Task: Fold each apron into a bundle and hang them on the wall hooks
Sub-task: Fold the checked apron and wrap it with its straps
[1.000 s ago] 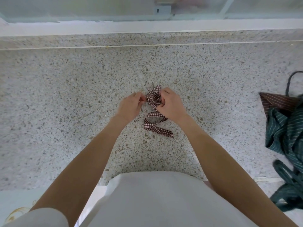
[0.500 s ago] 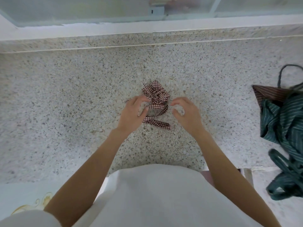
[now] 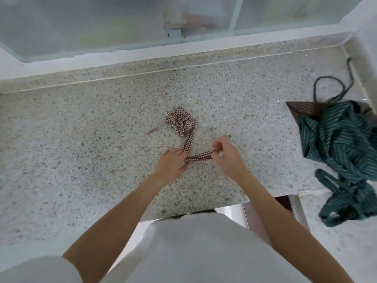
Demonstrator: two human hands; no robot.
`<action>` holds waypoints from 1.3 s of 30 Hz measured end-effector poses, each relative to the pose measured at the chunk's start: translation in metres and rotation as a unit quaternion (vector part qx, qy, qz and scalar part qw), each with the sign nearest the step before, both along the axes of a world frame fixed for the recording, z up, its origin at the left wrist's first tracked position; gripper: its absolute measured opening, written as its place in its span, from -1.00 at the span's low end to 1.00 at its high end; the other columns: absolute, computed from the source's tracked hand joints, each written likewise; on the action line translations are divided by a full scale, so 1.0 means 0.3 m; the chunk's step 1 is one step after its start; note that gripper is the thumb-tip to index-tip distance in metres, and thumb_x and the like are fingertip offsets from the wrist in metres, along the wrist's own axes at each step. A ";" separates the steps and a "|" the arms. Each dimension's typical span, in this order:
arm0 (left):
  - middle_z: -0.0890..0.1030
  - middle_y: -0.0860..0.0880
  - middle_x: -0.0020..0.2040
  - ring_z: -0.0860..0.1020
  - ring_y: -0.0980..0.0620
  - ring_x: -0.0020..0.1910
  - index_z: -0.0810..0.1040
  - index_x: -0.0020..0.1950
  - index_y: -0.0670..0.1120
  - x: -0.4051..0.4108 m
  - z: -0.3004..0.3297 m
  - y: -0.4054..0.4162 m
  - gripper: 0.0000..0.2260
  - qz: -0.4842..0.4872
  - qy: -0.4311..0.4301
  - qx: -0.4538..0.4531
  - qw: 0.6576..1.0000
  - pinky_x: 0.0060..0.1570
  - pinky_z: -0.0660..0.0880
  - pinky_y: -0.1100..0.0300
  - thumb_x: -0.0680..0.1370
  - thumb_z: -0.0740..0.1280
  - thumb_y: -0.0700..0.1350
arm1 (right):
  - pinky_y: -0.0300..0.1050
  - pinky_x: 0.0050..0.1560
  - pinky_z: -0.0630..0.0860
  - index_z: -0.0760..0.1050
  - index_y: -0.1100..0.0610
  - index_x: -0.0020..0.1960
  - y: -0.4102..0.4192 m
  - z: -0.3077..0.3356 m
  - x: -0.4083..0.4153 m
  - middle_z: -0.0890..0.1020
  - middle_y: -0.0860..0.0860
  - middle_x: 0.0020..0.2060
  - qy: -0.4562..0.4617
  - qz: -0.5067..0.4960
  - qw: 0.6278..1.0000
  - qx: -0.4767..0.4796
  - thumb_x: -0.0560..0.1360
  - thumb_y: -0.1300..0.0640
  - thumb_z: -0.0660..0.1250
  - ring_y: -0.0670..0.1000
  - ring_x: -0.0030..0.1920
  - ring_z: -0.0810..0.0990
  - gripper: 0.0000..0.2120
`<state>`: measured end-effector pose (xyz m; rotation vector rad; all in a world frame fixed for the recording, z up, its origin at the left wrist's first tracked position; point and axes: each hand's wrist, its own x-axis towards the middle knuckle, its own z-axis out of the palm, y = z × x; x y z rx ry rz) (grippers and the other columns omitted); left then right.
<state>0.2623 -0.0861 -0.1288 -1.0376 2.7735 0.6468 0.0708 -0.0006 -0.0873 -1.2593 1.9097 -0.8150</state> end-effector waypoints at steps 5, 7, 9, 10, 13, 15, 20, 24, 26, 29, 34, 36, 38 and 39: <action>0.59 -0.05 0.10 0.48 -0.06 0.16 0.54 0.19 -0.12 -0.055 0.113 0.005 -0.68 -0.041 0.163 0.002 0.986 0.15 0.34 0.07 0.46 0.41 -0.09 | -0.24 -0.17 0.31 0.41 0.01 -0.19 0.078 0.154 -0.007 0.41 -0.03 -0.26 -0.159 -0.190 0.966 -0.069 0.47 0.40 0.24 -0.13 -0.23 0.39 -0.71; 0.58 -0.06 0.11 0.48 -0.06 0.16 0.53 0.18 -0.12 -0.102 0.159 0.000 -0.69 -0.068 0.177 -0.011 0.982 0.16 0.38 0.07 0.44 0.39 -0.20 | -0.31 -0.22 0.30 0.48 0.07 -0.14 0.107 0.214 -0.016 0.45 -0.10 -0.32 -0.150 -0.218 0.961 -0.075 0.50 0.35 0.26 -0.18 -0.28 0.40 -0.80; 0.59 -0.07 0.08 0.51 -0.07 0.12 0.55 0.13 -0.14 -0.148 0.207 -0.007 -0.70 -0.098 0.198 -0.008 0.975 0.13 0.39 0.11 0.41 0.35 -0.30 | -0.37 -0.33 0.26 0.54 0.15 -0.09 0.148 0.270 -0.016 0.47 -0.20 -0.47 -0.143 -0.216 0.963 -0.071 0.52 0.32 0.27 -0.23 -0.41 0.37 -0.88; 0.59 -0.06 0.06 0.52 -0.06 0.10 0.55 0.11 -0.14 -0.178 0.239 0.001 -0.71 -0.119 0.210 0.001 0.971 0.11 0.38 0.14 0.41 0.34 -0.31 | -0.36 -0.37 0.24 0.56 0.16 -0.08 0.186 0.305 -0.016 0.44 -0.20 -0.54 -0.136 -0.223 0.963 -0.072 0.52 0.30 0.28 -0.21 -0.45 0.34 -0.89; 0.58 0.05 0.03 0.53 0.05 0.03 0.53 0.12 -0.09 -0.228 0.332 0.023 -0.73 -0.156 0.241 0.033 0.957 0.04 0.42 0.21 0.44 0.38 -0.24 | -0.31 -0.34 0.24 0.60 0.11 -0.10 0.260 0.394 0.001 0.42 -0.07 -0.49 -0.153 -0.240 0.954 -0.093 0.53 0.23 0.31 -0.10 -0.40 0.33 -0.90; 0.56 0.17 0.00 0.53 0.17 -0.03 0.52 0.14 -0.03 -0.257 0.420 0.083 -0.73 -0.178 0.255 0.065 0.948 0.02 0.48 0.24 0.46 0.39 -0.16 | -0.24 -0.20 0.37 0.60 0.12 -0.09 0.343 0.474 0.011 0.48 0.12 -0.33 -0.190 -0.288 0.929 -0.135 0.53 0.23 0.31 0.02 -0.26 0.41 -0.90; 0.57 0.16 -0.14 0.52 0.29 -0.18 0.49 -0.07 0.09 -0.354 0.669 0.288 -0.83 -0.137 0.317 0.228 0.910 -0.14 0.42 0.44 0.51 0.34 -0.20 | -0.22 0.01 0.53 0.63 0.17 -0.06 0.564 0.667 0.000 0.62 0.17 -0.15 -0.198 -0.334 0.894 -0.225 0.50 0.37 0.21 0.02 -0.11 0.57 -0.76; 0.57 0.11 -0.15 0.55 0.24 -0.23 0.46 -0.07 0.08 -0.463 0.874 0.496 -0.80 -0.213 0.347 0.302 0.862 -0.11 0.48 0.40 0.54 0.29 -0.24 | -0.20 -0.05 0.57 0.58 0.14 -0.03 0.768 0.775 -0.054 0.66 0.08 -0.17 -0.036 -0.327 0.919 -0.218 0.44 0.37 0.37 -0.05 -0.14 0.63 -0.81; 0.57 0.10 -0.13 0.54 0.25 -0.24 0.46 -0.05 0.09 -0.529 0.945 0.610 -0.83 -0.255 0.351 0.296 0.851 -0.11 0.51 0.31 0.54 0.30 -0.21 | -0.15 -0.16 0.52 0.54 0.16 -0.09 0.889 0.824 -0.096 0.59 0.04 -0.27 0.046 -0.332 0.918 -0.214 0.42 0.25 0.44 -0.05 -0.26 0.57 -0.89; 0.57 0.03 -0.09 0.53 0.19 -0.20 0.46 -0.04 0.12 -0.619 0.990 0.746 -0.83 -0.277 0.371 0.277 0.842 -0.03 0.53 0.14 0.52 0.33 -0.16 | 0.06 -0.12 0.51 0.48 0.10 -0.19 1.029 0.880 -0.162 0.55 0.08 -0.24 0.201 -0.360 0.885 -0.216 0.41 0.17 0.44 0.06 -0.23 0.54 -0.88; 0.55 -0.04 0.00 0.53 0.10 -0.12 0.43 -0.02 0.14 -0.810 1.066 1.001 -0.83 -0.308 0.407 0.278 0.814 0.03 0.52 0.10 0.53 0.34 -0.13 | -0.09 -0.06 0.50 0.29 0.09 -0.17 1.283 0.997 -0.288 0.64 0.10 -0.22 0.094 -0.391 0.872 -0.278 0.46 0.37 0.27 -0.01 -0.21 0.62 -0.76; 0.55 0.06 -0.02 0.57 0.08 -0.08 0.38 -0.05 0.11 -0.895 1.105 1.086 -0.79 -0.319 0.413 0.272 0.808 0.00 0.53 0.13 0.52 0.34 -0.18 | -0.18 -0.15 0.49 0.29 0.10 -0.09 1.366 1.054 -0.342 0.61 0.11 -0.30 0.046 -0.398 0.863 -0.309 0.46 0.42 0.26 0.01 -0.33 0.59 -0.74; 0.58 0.06 0.03 0.62 0.05 -0.05 0.30 -0.11 0.07 -0.979 1.154 1.168 -0.73 -0.339 0.423 0.269 0.796 -0.01 0.54 0.15 0.51 0.33 -0.26 | -0.21 -0.17 0.47 0.35 0.09 0.00 1.451 1.122 -0.394 0.59 0.07 -0.31 0.024 -0.401 0.858 -0.321 0.44 0.42 0.32 -0.03 -0.35 0.54 -0.70; 0.59 0.04 0.07 0.62 0.06 -0.02 0.29 -0.14 0.04 -1.020 1.181 1.203 -0.71 -0.363 0.437 0.241 0.787 0.01 0.54 0.14 0.50 0.33 -0.29 | -0.21 -0.15 0.47 0.37 0.09 0.04 1.493 1.152 -0.423 0.58 0.04 -0.29 0.016 -0.398 0.858 -0.324 0.43 0.42 0.35 -0.06 -0.33 0.53 -0.68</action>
